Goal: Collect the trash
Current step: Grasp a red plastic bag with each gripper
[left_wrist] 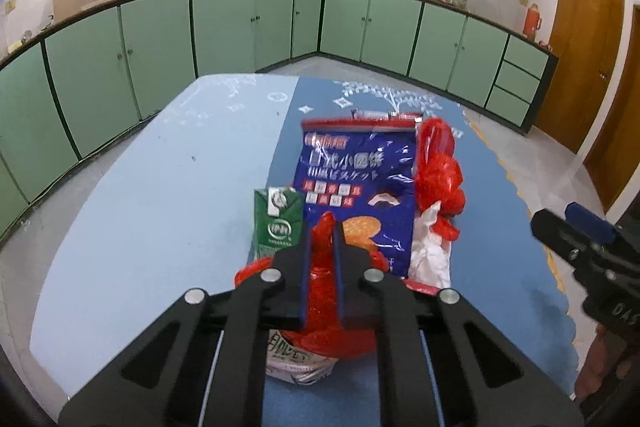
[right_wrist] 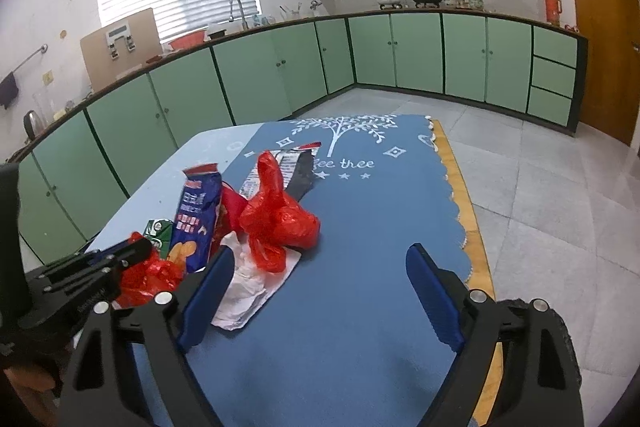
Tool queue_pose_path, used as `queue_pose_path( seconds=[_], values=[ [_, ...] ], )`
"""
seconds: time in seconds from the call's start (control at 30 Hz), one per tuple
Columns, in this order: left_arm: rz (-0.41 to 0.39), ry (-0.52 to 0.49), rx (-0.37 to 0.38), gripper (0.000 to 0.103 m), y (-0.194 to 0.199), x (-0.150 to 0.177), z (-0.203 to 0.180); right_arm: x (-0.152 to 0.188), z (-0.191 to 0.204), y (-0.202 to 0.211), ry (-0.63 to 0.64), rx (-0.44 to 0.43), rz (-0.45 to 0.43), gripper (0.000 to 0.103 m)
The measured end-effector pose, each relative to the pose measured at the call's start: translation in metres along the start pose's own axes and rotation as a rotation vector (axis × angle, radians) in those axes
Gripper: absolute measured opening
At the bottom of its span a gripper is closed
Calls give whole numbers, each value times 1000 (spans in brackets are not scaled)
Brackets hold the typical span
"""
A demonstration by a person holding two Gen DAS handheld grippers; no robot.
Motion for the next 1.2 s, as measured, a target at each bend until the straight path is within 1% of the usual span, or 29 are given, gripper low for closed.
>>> queue_pose_path(
  seconds=[0.2, 0.37, 0.6, 0.73, 0.9, 0.97, 1.03, 1.07, 1.13, 1.17, 1.2],
  values=[
    [-66, -16, -2, 4, 17, -18, -6, -13, 7, 0, -2, -12, -32, 85],
    [-97, -19, 1, 4, 22, -29, -8, -24, 14, -4, -1, -15, -57, 85],
    [-136, -8, -16, 4, 22, -41, 5, -34, 29, -24, 1, -14, -65, 83],
    [-136, -3, -18, 4, 14, -48, 12, -36, 41, -44, 12, -8, -48, 80],
    [-120, 18, -4, 3, 3, -53, 22, -33, 54, -75, 26, 5, 11, 75],
    [-120, 24, 2, 3, 2, -53, 24, -32, 57, -87, 37, 5, 42, 69],
    [-117, 28, 7, 3, 0, -54, 26, -29, 59, -98, 38, -4, 84, 55],
    [-115, 29, 9, 3, -1, -53, 27, -28, 60, -102, 37, -15, 103, 50],
    [-110, 32, 12, 3, -2, -53, 28, -26, 62, -106, 43, -36, 125, 32],
    [-109, 35, 13, 3, -2, -53, 29, -26, 63, -105, 53, -33, 123, 31],
    [-108, 37, 14, 3, -2, -53, 30, -26, 65, -104, 64, -33, 118, 26]
  ],
)
Point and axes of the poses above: each gripper's, at about its wrist camera, not at the fingertips, and y roughly against the way its jaws point, z to its left, x to its underside, the point moved 3 cm from there along -y, roughly the way its jaws point, and after that the axes turned 14 degrees about x, right-handed, at the moved point
